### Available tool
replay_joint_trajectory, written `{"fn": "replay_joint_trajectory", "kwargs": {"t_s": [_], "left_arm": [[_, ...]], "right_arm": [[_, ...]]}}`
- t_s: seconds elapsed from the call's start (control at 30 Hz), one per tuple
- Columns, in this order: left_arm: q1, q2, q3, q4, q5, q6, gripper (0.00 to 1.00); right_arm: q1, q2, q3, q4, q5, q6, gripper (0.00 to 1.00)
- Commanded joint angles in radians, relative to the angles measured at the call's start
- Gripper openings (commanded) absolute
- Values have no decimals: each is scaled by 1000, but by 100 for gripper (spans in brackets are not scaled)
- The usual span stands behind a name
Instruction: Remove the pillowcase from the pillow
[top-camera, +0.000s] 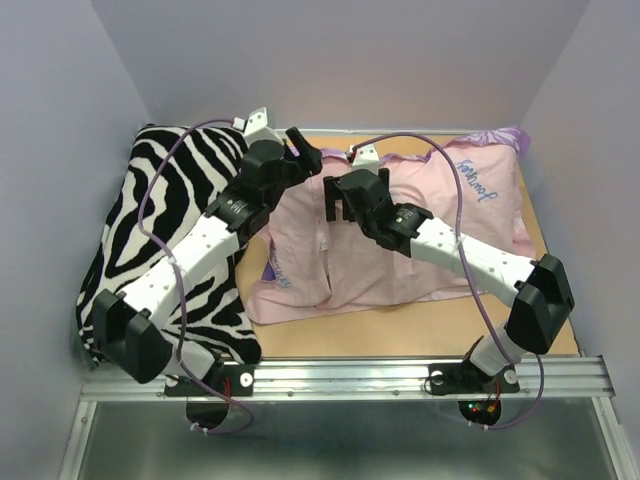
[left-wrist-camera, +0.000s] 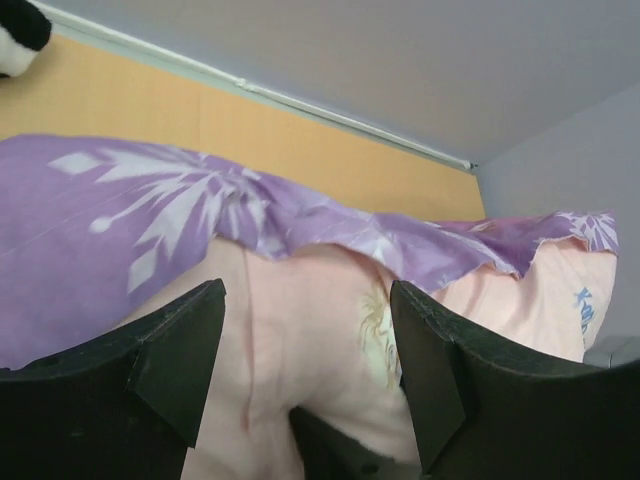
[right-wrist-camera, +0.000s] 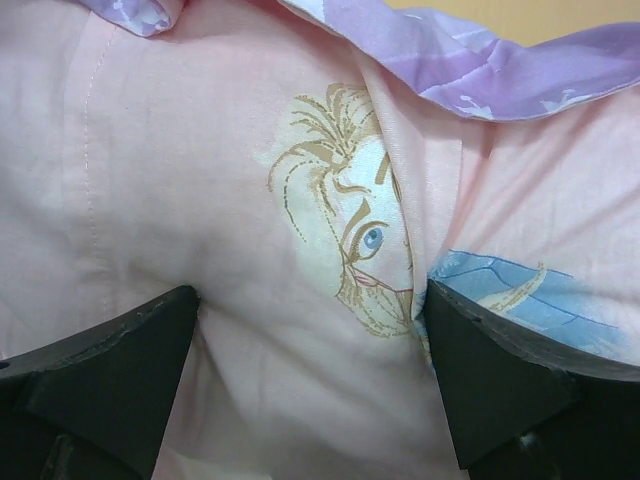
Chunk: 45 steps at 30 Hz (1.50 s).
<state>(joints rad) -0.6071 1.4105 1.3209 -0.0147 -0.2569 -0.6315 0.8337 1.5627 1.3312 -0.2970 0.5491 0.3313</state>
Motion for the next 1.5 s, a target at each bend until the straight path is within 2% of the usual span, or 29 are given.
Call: {"fn": "replay_joint_trajectory", "kwargs": {"t_s": [0.0, 0.27, 0.53, 0.67, 0.7, 0.8, 0.83, 0.9, 1.0, 1.03, 1.2, 1.3, 1.47], "left_arm": [[-20, -110, -130, 1, -62, -20, 78], [-120, -255, -374, 9, -70, -76, 78], [-155, -289, -476, 68, -51, -73, 75], [-155, -268, -511, 148, 8, -48, 73], [-155, -262, -509, 157, 13, -40, 68], [-155, -246, -519, 171, 25, -40, 61], [-155, -242, -522, 174, 28, -40, 52], [-155, -240, -523, 177, 30, -40, 45], [-157, -242, -525, 159, 7, -39, 21], [-155, -242, -522, 142, -11, -46, 0], [-155, -272, -511, -28, -212, -129, 0], [-157, -272, -511, -82, -275, -154, 0], [-155, -281, -514, -84, -282, -171, 0]], "right_arm": [[12, 25, -6, 4, 109, -1, 98], [-11, 56, 56, 4, 69, -32, 98], [-54, 63, 74, 4, 11, -14, 98], [-64, 65, 88, 4, -4, -12, 98], [-67, 65, 88, 4, -9, -14, 98], [-71, 65, 94, 4, -15, -14, 98], [-76, 65, 94, 4, -20, -15, 98], [-82, 62, 91, 4, -26, -14, 98], [-105, 62, 89, 4, -49, -9, 98], [-119, 59, 88, 2, -55, -9, 98], [-157, 54, 92, 2, -72, -29, 99], [-156, 28, 103, -4, -93, -51, 99], [-137, -19, 122, -27, -107, -63, 100]]}}
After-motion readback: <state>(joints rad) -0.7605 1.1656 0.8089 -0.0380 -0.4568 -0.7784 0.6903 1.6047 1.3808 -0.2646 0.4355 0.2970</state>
